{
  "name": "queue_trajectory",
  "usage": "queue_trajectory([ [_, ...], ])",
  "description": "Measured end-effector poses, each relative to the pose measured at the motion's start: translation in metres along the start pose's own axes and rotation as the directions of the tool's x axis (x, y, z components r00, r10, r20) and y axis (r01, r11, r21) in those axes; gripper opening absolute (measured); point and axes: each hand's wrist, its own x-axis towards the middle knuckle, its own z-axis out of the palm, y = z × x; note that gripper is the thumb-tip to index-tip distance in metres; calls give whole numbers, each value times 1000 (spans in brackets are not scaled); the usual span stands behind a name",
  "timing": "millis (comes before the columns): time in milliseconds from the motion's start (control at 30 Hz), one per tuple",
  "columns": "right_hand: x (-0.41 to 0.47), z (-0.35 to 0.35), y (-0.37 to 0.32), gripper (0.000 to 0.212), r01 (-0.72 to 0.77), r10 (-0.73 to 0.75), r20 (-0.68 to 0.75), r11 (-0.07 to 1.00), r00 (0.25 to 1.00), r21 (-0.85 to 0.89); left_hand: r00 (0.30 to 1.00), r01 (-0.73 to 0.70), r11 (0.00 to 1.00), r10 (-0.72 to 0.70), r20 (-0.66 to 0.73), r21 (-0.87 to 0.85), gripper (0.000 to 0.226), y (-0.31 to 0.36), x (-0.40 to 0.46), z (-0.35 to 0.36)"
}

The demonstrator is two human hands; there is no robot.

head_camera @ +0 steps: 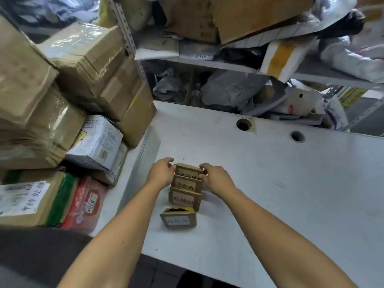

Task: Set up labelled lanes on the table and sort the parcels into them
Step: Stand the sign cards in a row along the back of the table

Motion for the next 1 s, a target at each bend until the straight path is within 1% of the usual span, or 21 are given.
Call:
queue_trajectory([
  [100, 4, 3, -3, 26, -7, 7, -41, 1000, 999, -4, 997, -59, 997, 61, 50, -39, 35, 1, 8, 1],
  [233, 9, -13, -4, 29, -39, 50, -173, 997, 984, 66, 986, -163, 976, 167, 17, -145, 27, 16, 22, -2],
  [333, 12, -45, 0, 31, -39, 80, -252, 986, 965, 165, 967, -249, 938, 256, -4, -241, 31, 38, 28, -6],
  [400, 11, -72, 4, 30, -44, 108, -280, 973, 954, 225, 949, -304, 911, 314, -8, -278, 27, 57, 30, -6],
  [467, 6, -99, 13, 28, -41, 127, -303, 961, 944, 274, 932, -344, 888, 363, 7, -305, 22, 79, 29, -3],
  [533, -5, -123, 27, 27, -28, 137, -323, 947, 936, 321, 917, -354, 860, 396, 44, -367, 19, 102, 26, 4],
  [600, -18, -145, 44, 28, -27, 155, -330, 931, 931, 363, 898, -369, 832, 434, 72, -413, 13, 125, 19, 15],
  [667, -33, -164, 65, 30, -23, 171, -345, 918, 923, 395, 877, -403, 814, 474, 77, -419, 10, 149, 10, 29],
  [733, -50, -184, 89, 29, -20, 177, -349, 912, 920, 410, 865, -419, 806, 494, 84, -419, 12, 174, 1, 46],
  [867, -85, -225, 153, 18, -29, 179, -347, 918, 920, 396, 843, -427, 799, 521, 133, -424, 20, 230, -22, 92],
  [1000, -115, -266, 224, 20, -50, 222, -385, 911, 896, 409, 827, -438, 797, 539, 160, -417, 15, 291, -46, 153],
])
